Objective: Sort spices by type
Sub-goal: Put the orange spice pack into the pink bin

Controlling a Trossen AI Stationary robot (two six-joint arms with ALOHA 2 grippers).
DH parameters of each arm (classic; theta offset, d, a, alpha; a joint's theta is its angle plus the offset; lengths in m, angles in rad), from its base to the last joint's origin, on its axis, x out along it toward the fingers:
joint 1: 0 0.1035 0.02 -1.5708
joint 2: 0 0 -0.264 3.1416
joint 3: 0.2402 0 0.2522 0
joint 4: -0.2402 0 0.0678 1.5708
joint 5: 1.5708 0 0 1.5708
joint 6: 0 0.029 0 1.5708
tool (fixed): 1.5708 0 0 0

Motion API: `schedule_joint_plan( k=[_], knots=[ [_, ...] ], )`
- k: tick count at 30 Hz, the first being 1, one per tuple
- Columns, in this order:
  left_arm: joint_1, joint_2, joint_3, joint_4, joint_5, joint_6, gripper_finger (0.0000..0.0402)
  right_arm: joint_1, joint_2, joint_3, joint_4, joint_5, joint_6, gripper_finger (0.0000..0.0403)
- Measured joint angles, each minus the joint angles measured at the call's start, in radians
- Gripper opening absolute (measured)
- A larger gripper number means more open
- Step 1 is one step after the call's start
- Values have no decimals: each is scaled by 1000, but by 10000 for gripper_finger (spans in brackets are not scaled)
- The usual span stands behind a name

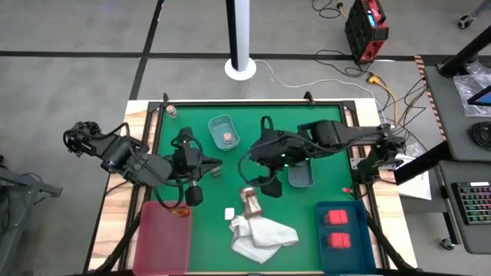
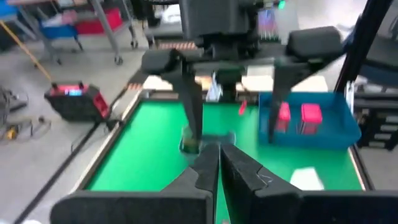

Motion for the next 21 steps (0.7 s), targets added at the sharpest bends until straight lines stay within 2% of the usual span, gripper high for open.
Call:
schedule_joint_plan(
  k=[4,8,11,13,17,21],
  knots=[
    [-27,0,0,-137,8,-124,0,9,-2,-67,-86,27,8,342],
    [-44,2,-3,-282,80,-270,0,15,1,-241,-59,-31,29,325],
    [-72,13,-16,-342,81,-322,0,19,2,-402,0,-47,0,313],
    [-93,22,-20,-365,43,-324,0,32,-2,-526,104,-40,-64,304],
    [-127,21,-21,-410,-103,-350,0,56,0,-749,388,-75,-173,289],
    [-146,17,-21,-444,-204,-386,0,54,3,-900,666,-69,-183,273]
  ],
)
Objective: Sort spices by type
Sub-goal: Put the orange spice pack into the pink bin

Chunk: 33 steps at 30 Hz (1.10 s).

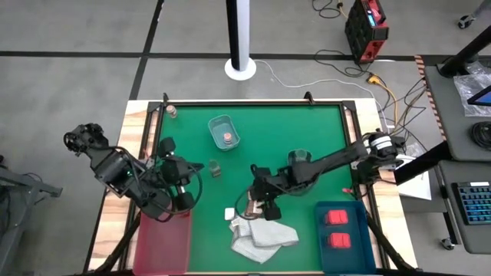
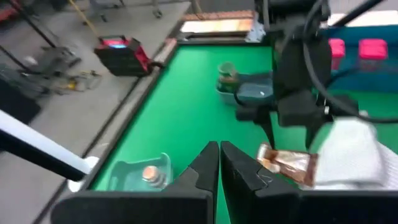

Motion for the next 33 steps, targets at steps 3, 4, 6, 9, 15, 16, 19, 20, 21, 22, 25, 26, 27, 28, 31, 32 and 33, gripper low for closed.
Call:
schedule_joint_plan(
  k=[3,4,6,9,15,16,19,20,21,22,25,26,27,28,31,32,33],
  knots=[
    [0,-1,0,-4,-43,-14,0,0,29,-49,87,2,61,259],
    [1,0,0,-4,-50,-17,0,2,45,-52,85,0,66,254],
    [2,4,0,-2,-72,-23,0,12,72,-60,84,-2,63,244],
    [1,11,0,1,-97,-30,0,36,116,-64,79,4,13,233],
    [2,16,0,35,-111,-36,0,59,179,-58,97,131,5,228],
    [2,16,0,41,-111,-39,0,57,187,-58,96,136,7,227],
    [2,16,0,66,-111,-40,0,47,210,-58,100,142,7,214],
    [2,16,0,73,-112,-40,0,46,218,-58,99,142,7,206],
    [2,16,0,80,-112,-40,0,44,219,-59,99,143,7,194],
    [2,16,0,87,-112,-40,0,43,223,-59,98,143,7,181],
    [2,16,0,97,-112,-40,0,42,225,-59,95,149,7,127],
    [2,16,0,99,-112,-40,0,41,225,-59,93,150,6,107],
    [2,16,0,99,-113,-40,0,41,225,-60,92,150,6,86],
    [2,16,0,99,-113,-39,0,41,225,-60,92,150,7,66],
    [2,16,0,100,-113,-37,0,41,213,-61,90,148,8,24],
    [2,16,0,100,-113,-37,0,41,206,-61,90,148,16,23],
    [2,16,0,101,-113,-37,0,41,187,-61,87,145,31,23]
  ],
)
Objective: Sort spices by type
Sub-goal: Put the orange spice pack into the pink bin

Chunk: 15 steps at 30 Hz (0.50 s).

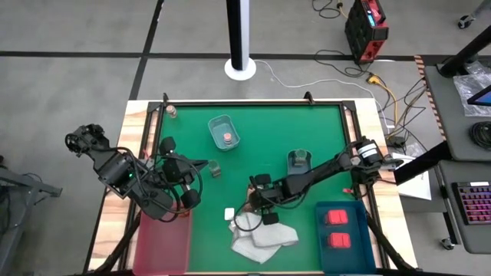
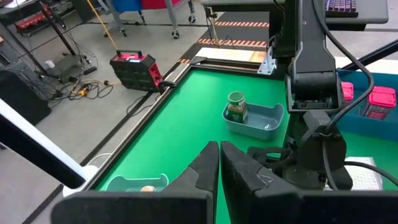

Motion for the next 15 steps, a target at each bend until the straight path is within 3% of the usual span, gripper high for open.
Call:
schedule_joint_plan(
  k=[7,15],
  knots=[
    [0,0,0,15,3,5,0,-44,-242,-9,-65,-119,130,19],
    [0,0,0,232,110,248,0,-182,-588,-8,18,-435,334,18]
  ],
)
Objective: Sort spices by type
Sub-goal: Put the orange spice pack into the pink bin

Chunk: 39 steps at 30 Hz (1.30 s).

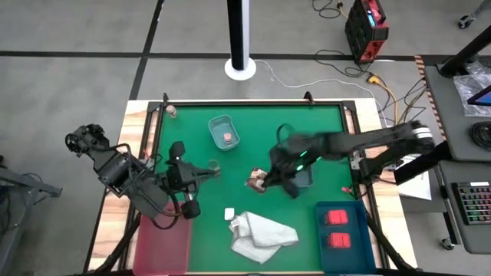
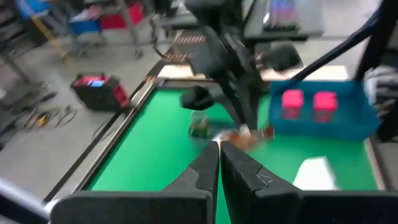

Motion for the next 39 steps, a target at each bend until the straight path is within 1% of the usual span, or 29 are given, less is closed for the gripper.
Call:
schedule_joint_plan(
  k=[2,4,6,8,9,11,13,18,22,24,26,32,37,39],
  knots=[
    [0,0,0,78,20,62,3,-27,-60,3,91,-138,47,18],
    [3,0,0,142,75,123,14,-41,-95,4,202,-262,110,18],
    [10,0,0,211,149,153,30,-41,-115,3,309,-329,180,17],
    [27,0,0,278,228,162,52,-39,-126,3,426,-358,238,17],
    [37,4,0,303,252,161,66,-36,-128,3,482,-362,257,17],
    [57,14,0,337,264,169,96,-27,-121,4,575,-364,283,17],
    [76,31,-1,343,266,198,130,-19,-99,4,633,-361,297,17],
    [122,73,-2,376,269,278,205,-10,-24,4,651,-369,352,17],
    [132,83,-2,389,274,332,240,-10,23,4,655,-415,386,17],
    [137,82,-2,393,316,327,246,-10,34,4,655,-416,394,17],
    [147,82,-2,392,387,312,246,-11,37,4,659,-416,394,17],
    [186,98,-6,371,527,259,234,-15,31,4,701,-417,405,17],
    [215,116,-6,399,579,278,231,-15,27,4,756,-411,414,17],
    [221,122,-6,417,582,287,231,-15,28,4,756,-409,414,17]
  ],
)
